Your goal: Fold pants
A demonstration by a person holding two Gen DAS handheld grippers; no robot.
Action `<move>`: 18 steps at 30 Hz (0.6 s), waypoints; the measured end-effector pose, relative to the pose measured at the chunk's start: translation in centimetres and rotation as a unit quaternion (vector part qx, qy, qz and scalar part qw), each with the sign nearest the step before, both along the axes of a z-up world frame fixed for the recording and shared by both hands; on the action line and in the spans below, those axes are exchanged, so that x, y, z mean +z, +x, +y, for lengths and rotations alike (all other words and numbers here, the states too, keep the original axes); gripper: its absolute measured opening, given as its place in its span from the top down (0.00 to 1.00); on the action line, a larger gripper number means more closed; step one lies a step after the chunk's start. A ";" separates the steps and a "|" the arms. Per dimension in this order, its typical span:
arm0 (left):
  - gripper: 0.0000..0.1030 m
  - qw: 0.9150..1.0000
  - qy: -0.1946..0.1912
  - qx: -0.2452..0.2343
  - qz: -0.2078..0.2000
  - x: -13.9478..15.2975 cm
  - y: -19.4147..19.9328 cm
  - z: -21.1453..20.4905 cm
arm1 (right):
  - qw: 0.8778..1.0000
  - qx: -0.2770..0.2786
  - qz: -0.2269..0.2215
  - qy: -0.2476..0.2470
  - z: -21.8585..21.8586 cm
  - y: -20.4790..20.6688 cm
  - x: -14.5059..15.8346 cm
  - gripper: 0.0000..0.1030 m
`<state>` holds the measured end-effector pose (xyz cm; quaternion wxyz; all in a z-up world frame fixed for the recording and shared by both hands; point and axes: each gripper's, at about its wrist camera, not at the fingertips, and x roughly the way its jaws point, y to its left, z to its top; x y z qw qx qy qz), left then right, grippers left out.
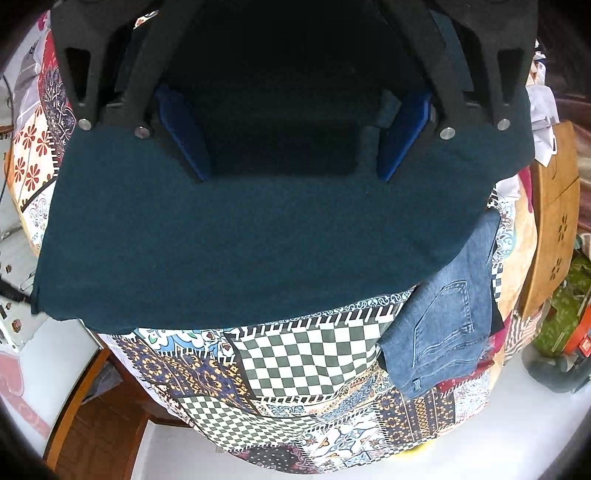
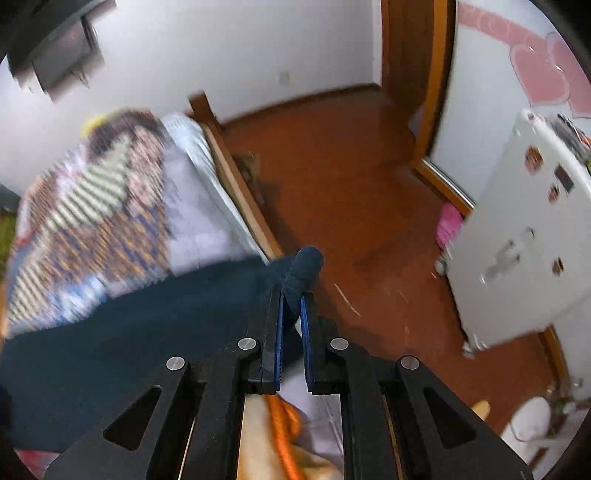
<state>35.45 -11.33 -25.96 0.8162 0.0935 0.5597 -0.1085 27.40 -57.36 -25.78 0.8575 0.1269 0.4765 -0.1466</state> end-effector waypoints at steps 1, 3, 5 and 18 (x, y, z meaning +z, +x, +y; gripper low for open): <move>0.08 1.000 0.000 0.000 0.000 0.0 0.0 0.0 | 1.000 0.000 0.010 -0.003 0.1 -0.3 -0.8 0.92; 0.07 1.000 -0.003 0.001 0.000 0.0 0.0 0.1 | 1.000 -0.004 0.026 -0.005 0.0 -0.7 -1.7 0.91; 0.08 1.000 -0.005 0.001 -0.002 0.0 0.0 0.1 | 0.999 -0.014 0.038 -0.010 -0.2 -1.0 -1.8 0.87; 0.08 0.989 -0.042 0.103 -0.102 8.0 -1.8 9.9 | 0.991 0.089 -0.093 -0.048 9.1 -1.3 10.5 0.65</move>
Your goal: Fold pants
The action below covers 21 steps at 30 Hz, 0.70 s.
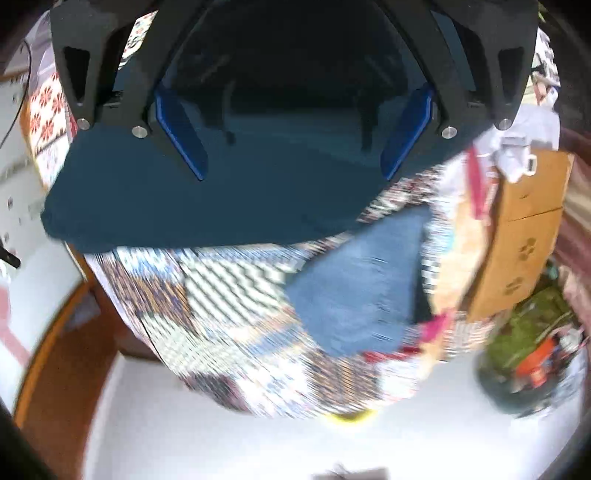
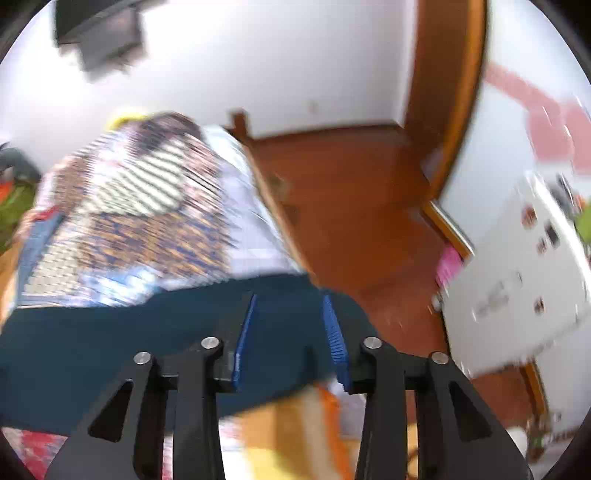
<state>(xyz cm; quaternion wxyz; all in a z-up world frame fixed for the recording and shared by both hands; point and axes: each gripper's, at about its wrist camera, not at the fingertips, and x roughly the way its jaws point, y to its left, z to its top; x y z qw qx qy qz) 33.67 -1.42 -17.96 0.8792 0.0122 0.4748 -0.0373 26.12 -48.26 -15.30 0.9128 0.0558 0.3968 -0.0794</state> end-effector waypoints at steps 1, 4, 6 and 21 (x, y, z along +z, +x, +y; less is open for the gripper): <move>0.08 1.000 0.000 0.011 -0.008 0.7 -0.2 1.2 | 1.000 0.017 -0.016 0.000 1.5 0.1 1.2 0.64; 0.08 0.998 0.005 0.051 -0.033 2.7 -1.2 5.7 | 0.996 0.070 -0.056 0.010 6.1 0.4 3.9 0.61; 0.07 0.996 0.007 0.077 -0.042 3.4 -1.9 9.0 | 0.991 0.108 -0.075 0.020 9.5 0.6 5.1 0.58; 0.07 0.981 -0.035 0.188 0.043 -5.1 -5.1 25.6 | 0.934 0.356 -0.017 0.018 34.9 6.2 0.9 0.55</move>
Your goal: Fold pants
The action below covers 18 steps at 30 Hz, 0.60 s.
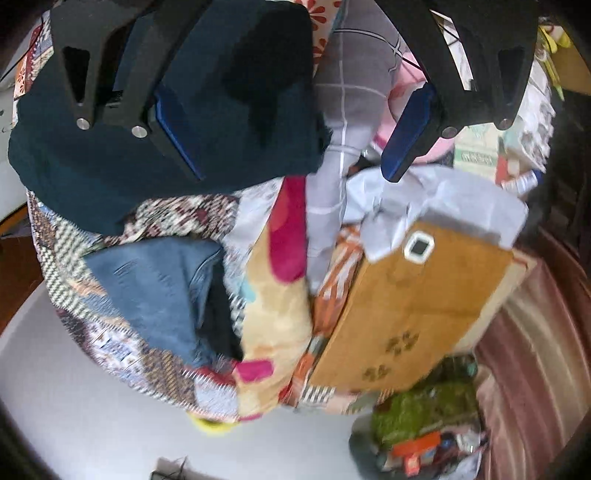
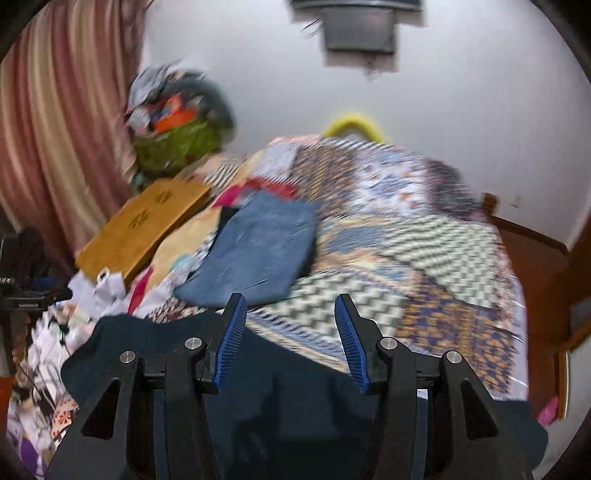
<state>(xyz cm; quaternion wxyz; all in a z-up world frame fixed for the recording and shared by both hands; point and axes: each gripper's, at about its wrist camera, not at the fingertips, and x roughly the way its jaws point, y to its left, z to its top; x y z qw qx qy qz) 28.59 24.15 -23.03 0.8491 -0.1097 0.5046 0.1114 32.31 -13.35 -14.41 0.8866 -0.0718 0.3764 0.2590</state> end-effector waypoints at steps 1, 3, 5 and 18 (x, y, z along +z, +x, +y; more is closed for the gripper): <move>0.07 1.000 -0.009 -0.001 0.009 -1.2 0.0 0.3 | 1.000 0.009 0.008 -0.004 1.0 0.1 -0.6 0.55; 0.08 0.999 -0.025 -0.009 0.021 -3.2 0.1 0.5 | 0.999 0.027 0.029 -0.012 2.7 1.1 -1.9 0.55; 0.12 0.999 -0.036 -0.007 0.031 -5.1 0.3 0.6 | 0.997 0.046 0.056 -0.021 4.4 2.2 -3.6 0.55; 0.26 0.987 -0.132 -0.062 0.061 -10.4 1.1 -1.5 | 0.958 0.159 0.220 -0.096 12.6 6.3 -11.7 0.52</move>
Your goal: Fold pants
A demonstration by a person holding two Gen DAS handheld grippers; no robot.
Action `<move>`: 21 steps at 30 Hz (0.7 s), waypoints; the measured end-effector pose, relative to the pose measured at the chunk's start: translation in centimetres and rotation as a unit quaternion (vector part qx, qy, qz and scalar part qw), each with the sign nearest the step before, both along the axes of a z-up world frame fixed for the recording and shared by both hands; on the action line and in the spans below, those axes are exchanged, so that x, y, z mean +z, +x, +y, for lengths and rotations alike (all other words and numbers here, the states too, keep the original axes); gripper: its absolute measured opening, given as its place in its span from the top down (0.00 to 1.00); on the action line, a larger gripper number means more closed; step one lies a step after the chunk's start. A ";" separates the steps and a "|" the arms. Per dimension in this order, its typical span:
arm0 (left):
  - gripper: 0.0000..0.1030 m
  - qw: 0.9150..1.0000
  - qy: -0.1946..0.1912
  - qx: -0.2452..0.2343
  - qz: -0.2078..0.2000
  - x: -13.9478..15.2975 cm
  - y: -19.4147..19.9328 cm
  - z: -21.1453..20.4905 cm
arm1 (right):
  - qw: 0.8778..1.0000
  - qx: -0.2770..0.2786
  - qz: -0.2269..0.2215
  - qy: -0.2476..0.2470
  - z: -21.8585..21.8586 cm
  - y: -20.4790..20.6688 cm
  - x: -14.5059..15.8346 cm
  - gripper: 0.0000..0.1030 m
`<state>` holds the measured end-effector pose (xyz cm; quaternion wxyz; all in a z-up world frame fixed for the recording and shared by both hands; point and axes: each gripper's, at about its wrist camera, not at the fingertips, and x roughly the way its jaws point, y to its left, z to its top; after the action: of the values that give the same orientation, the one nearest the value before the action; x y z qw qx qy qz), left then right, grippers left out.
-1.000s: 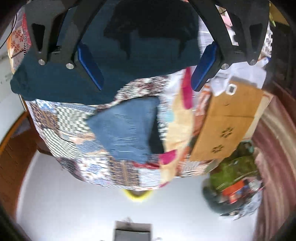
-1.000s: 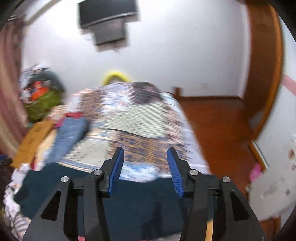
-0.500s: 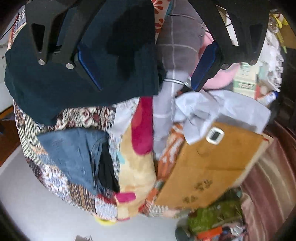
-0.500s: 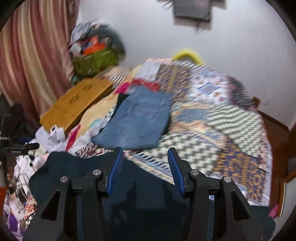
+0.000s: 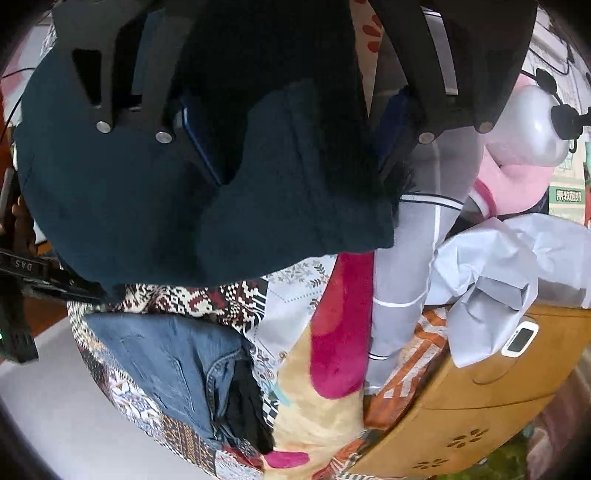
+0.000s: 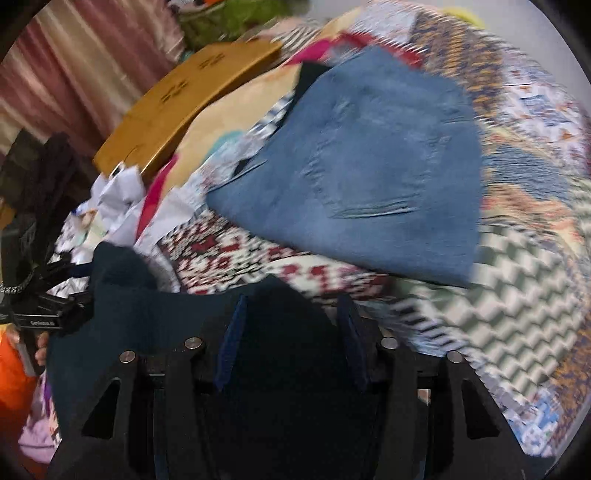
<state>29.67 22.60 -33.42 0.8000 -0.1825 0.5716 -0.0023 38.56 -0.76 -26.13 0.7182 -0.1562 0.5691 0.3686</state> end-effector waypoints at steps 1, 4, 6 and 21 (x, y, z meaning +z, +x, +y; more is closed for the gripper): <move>0.28 1.000 0.000 0.001 0.000 0.0 0.0 -0.1 | 1.000 0.007 -0.001 -0.002 0.3 -0.3 -0.2 0.54; 0.51 1.000 0.014 0.006 -0.005 0.6 -0.1 -0.2 | 1.000 0.006 0.012 -0.002 0.6 -0.6 -0.6 0.69; 0.63 0.999 0.037 0.007 -0.017 1.3 -0.5 -0.4 | 1.000 0.004 0.004 -0.005 0.7 -0.6 -0.8 0.79; 0.51 0.988 0.152 0.039 -0.003 3.1 -1.9 1.0 | 0.992 -0.022 -0.116 -0.042 1.5 -2.1 2.2 0.92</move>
<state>27.77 23.56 -30.31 0.8196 -0.0808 0.5554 0.1153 36.50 0.76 -23.90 0.7804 -0.2155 0.4999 0.3077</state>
